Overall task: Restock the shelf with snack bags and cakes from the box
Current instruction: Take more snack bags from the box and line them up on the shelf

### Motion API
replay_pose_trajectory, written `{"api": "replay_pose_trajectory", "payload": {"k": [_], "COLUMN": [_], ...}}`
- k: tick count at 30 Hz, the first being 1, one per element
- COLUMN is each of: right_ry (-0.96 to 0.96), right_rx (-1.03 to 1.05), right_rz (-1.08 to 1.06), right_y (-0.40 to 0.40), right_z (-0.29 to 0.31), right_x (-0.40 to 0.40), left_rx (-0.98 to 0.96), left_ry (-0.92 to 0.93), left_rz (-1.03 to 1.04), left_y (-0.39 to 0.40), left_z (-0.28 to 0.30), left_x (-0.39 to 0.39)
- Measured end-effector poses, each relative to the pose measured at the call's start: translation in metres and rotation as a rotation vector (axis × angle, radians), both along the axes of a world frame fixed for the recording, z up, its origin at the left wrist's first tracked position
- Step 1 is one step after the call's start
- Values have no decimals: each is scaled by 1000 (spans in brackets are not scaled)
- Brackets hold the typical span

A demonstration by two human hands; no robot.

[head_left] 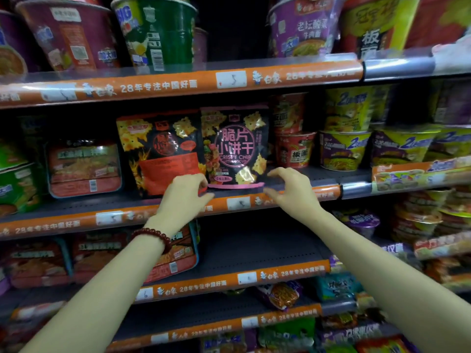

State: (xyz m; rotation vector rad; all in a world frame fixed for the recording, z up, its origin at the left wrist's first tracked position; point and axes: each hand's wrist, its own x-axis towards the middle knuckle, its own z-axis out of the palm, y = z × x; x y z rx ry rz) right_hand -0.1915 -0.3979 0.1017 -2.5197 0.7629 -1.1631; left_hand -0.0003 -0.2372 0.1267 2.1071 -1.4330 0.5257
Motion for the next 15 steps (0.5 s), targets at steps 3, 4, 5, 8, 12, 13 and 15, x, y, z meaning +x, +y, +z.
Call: {"api": "replay_pose_trajectory", "payload": {"k": [3, 4, 5, 8, 12, 13, 15], "right_ry": [39, 58, 77, 88, 136, 141, 129], "right_rx": [34, 62, 95, 188, 303, 332, 384], "right_rz": [-72, -98, -125, -227, -406, -448, -548], "right_y": [-11, -16, -20, -34, -41, -41, -40], "right_z": [-12, -18, -24, -47, -78, -86, -105], "right_x": [-46, -64, -82, -142, -225, -245, -286], "left_rx": [76, 97, 116, 171, 247, 274, 325], "left_ry": [21, 32, 41, 42, 55, 56, 53], "left_rz": [-140, -183, -227, -354, -555, -601, -695], "left_y": [-37, -49, -62, -100, -149, -161, -185], "left_z": [-10, -14, -19, -35, -60, -68, -85], "left_x": [-45, -61, -78, -130, -202, -221, -259]}}
